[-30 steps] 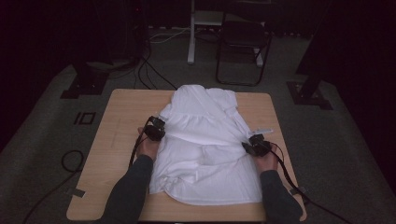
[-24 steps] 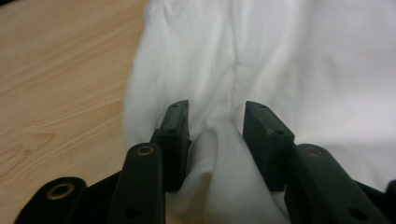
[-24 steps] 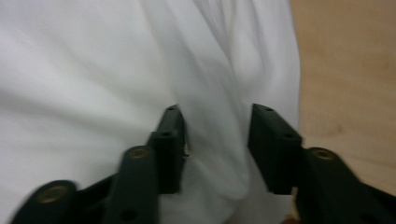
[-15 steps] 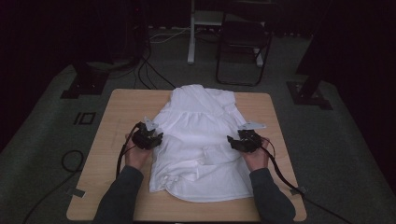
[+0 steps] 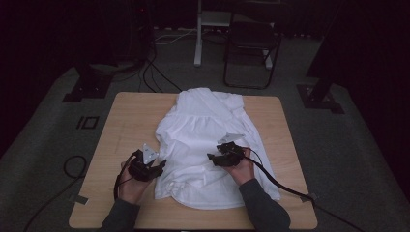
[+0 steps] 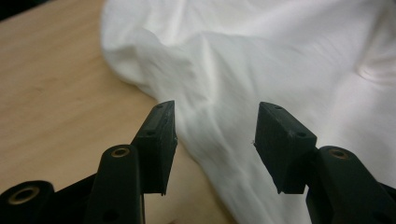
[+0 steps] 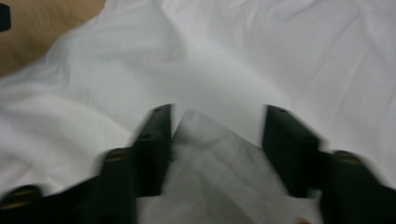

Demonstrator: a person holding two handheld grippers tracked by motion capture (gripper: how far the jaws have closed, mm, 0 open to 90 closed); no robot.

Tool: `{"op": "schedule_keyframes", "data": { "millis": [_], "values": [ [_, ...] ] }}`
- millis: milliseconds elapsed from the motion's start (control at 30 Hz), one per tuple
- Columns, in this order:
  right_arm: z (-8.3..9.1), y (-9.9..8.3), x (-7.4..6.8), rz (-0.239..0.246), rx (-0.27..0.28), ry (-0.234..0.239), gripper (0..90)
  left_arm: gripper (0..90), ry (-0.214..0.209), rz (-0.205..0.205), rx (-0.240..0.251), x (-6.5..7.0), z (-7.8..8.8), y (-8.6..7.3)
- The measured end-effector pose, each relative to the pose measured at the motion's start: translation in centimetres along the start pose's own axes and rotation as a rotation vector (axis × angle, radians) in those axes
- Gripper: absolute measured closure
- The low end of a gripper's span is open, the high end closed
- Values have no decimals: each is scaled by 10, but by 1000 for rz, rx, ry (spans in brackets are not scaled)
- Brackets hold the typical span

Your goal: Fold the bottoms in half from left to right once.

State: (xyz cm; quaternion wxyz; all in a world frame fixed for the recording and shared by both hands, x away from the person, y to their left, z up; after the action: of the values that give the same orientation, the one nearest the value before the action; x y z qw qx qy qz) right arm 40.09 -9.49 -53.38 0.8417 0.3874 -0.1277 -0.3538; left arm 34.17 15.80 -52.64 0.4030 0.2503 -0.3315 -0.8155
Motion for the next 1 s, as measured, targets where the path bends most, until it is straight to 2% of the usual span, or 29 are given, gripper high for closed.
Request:
{"op": "schedule_keyframes", "data": {
  "millis": [33, 100, 233, 267, 300, 333, 400, 500, 567, 600, 667, 700, 733, 767, 800, 900, 933, 1000],
  "values": [
    [2, -3, 0, 9, -6, 6, 749, 476, -7, -12, -10, 4, 1, -2],
    [14, -9, 2, 19, 5, -3, 836, 472, -18, -36, -9, 13, 7, -8],
    [55, -26, 12, 10, 58, -37, 863, 472, -35, -52, -36, 22, 14, -22],
    [55, -26, 12, 10, 58, -37, 863, 470, -35, -52, -36, 22, 14, -22],
    [70, -34, 16, 0, 75, -53, 863, 470, -53, -43, -45, 25, 16, -30],
    [94, -48, 22, -20, 101, -76, 864, 470, -67, -38, -53, 26, 16, -35],
    [115, -63, 28, -53, 129, -87, 864, 461, -64, -38, -76, 28, 14, -46],
    [142, -87, 37, -113, 168, -110, 863, 459, -89, -12, -119, 32, 9, -61],
    [155, -104, 40, -154, 184, -123, 862, 463, -104, -11, -138, 35, 6, -67],
    [161, -113, 42, -170, 186, -130, 861, 473, -113, -13, -128, 36, 6, -67],
    [169, -129, 43, -201, 180, -149, 861, 567, -141, -21, -120, 37, 5, -65],
    [173, -137, 44, -216, 178, -156, 862, 704, -138, -38, -118, 37, 6, -65],
    [175, -144, 44, -225, 174, -162, 863, 826, -115, -43, -118, 36, 7, -64],
    [178, -151, 45, -234, 171, -169, 866, 867, -116, -23, -107, 34, 11, -64],
    [180, -157, 45, -241, 169, -174, 867, 874, -120, -5, -84, 31, 16, -63],
    [187, -174, 43, -266, 157, -181, 870, 882, -86, 60, -14, 17, 37, -59],
    [188, -180, 42, -277, 150, -173, 870, 882, -83, 69, 2, 15, 44, -59],
    [185, -189, 38, -284, 131, -141, 864, 881, -72, 62, 13, 14, 51, -59]
  ]
}}
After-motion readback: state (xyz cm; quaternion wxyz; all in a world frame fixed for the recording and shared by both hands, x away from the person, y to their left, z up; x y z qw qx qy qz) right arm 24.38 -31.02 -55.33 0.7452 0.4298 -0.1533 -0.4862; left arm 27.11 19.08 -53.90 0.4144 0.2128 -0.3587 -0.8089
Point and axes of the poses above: each handheld gripper's, and its own axes: z roughly backward along the jaws, y roughly out of its top, x roughly to its right, the point moved 6 cm from there along -z, roughly forward along the jaws, and after that the axes turned 1 degree about x, right-handed, at the moved point
